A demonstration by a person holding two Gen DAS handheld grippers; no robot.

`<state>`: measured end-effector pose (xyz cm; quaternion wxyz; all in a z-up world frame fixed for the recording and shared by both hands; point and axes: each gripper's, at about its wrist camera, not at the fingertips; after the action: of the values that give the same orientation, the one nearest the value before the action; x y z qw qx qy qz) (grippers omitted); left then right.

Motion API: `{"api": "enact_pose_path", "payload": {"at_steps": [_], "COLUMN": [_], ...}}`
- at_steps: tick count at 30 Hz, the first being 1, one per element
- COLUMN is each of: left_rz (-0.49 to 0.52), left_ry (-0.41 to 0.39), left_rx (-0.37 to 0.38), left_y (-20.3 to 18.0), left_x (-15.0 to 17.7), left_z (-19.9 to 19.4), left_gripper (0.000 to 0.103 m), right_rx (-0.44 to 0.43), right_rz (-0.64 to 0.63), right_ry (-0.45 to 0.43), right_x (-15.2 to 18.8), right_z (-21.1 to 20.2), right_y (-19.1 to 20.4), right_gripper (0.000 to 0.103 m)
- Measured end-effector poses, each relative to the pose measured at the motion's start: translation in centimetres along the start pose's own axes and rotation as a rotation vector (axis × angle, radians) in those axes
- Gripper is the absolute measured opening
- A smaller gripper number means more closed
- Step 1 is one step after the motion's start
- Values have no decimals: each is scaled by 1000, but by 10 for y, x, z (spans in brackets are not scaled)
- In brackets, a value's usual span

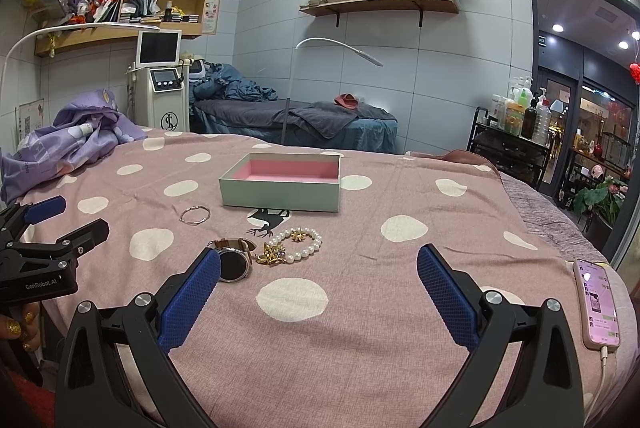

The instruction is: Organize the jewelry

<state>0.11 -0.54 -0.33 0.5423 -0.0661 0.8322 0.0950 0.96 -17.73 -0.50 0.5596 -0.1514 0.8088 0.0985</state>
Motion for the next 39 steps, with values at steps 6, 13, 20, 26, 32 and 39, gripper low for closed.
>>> {"api": "enact_pose_path", "payload": {"at_steps": [6,13,20,26,32,39], "left_rz": [0,-3,8,114,195,275], "left_ry": [3,41,97,135,166,281], "left_rx": [3,27,68,107,147,179], "left_y": [0,-1,-2,-9,-13,-24], "left_x": [-1,0,2,-3,-17,-27], "left_z": [1,7,22,47,85,137], "left_gripper": [98,98,98,98,92,65], "right_rx": [-1,4,-12,-45,-98,-132], "right_rz": [0,3,26,26,62,67], "right_ry": [1,13,69,170,269,379], "right_x": [1,4,5,0,-8,-16], "right_z": [2,10,21,48,86,129], "right_y": [0,5,1,-9,-26,-32], "right_gripper": [96,97,96,96,96,70]}}
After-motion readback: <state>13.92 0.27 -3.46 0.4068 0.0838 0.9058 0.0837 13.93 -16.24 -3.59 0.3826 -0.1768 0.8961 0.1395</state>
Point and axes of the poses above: each gripper's, at about its wrist camera, not at the fingertips, and z roughly the way its jaws point, y to its left, x to its underside, and after that the axes turned 13 degrees about -x, right-handed
